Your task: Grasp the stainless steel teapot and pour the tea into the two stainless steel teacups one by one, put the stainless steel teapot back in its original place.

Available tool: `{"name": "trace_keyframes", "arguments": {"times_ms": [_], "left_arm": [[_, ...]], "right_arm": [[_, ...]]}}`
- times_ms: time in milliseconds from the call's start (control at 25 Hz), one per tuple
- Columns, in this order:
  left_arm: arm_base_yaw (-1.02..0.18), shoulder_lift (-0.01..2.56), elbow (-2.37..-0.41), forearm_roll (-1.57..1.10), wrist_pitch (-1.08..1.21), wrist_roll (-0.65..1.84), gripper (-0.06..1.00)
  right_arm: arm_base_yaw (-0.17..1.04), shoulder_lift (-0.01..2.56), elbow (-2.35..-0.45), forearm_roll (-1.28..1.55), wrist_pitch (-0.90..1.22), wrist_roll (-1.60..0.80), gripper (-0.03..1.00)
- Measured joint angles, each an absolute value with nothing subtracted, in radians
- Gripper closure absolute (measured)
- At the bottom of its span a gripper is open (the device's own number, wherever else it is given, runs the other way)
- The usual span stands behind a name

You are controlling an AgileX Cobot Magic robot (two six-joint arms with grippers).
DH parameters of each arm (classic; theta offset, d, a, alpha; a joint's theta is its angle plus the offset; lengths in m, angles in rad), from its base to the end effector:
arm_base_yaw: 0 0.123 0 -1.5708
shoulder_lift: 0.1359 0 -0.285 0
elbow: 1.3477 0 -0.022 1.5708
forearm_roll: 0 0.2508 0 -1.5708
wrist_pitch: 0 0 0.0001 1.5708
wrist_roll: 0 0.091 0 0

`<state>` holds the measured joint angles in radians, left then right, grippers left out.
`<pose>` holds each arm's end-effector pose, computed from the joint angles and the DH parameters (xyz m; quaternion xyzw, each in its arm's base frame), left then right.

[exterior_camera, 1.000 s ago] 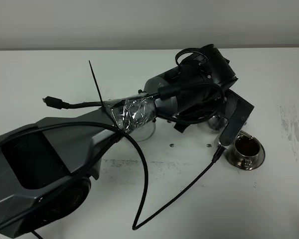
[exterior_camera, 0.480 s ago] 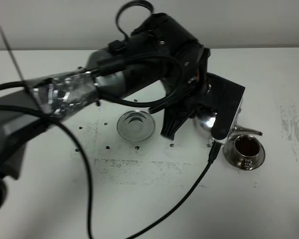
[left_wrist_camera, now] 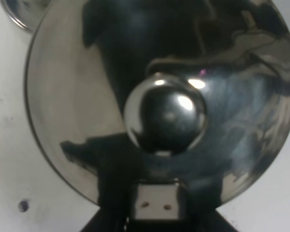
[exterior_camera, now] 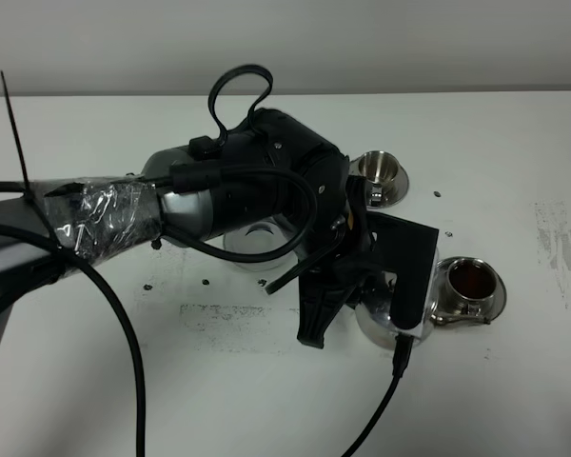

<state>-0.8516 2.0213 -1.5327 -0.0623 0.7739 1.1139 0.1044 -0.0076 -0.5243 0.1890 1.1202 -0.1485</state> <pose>0.2817 -0.3278 0.1987 0.8057 0.5583 0.0002 0.1980 -0.0138 0.0140 0.2803 -0.1159 0.8487 0.0828 0.5094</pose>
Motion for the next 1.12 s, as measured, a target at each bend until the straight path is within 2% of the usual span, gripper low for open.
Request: {"name": "trace_keyframes", "arguments": {"times_ms": [280, 800, 1120], "left_arm": [[-0.852, 2.021, -1.455, -0.066, 0.667, 1.113, 0.77], [-0.831, 2.054, -1.448, -0.085, 0.638, 1.111, 0.77], [-0.733, 2.063, -1.694, 0.061, 0.769, 1.063, 0.77]], "right_arm": [[0.104, -0.008, -0.524, 0.189, 1.120, -0.148, 0.49], [0.104, -0.008, -0.524, 0.189, 1.120, -0.148, 0.49], [0.104, -0.008, -0.524, 0.189, 1.120, -0.148, 0.49]]}}
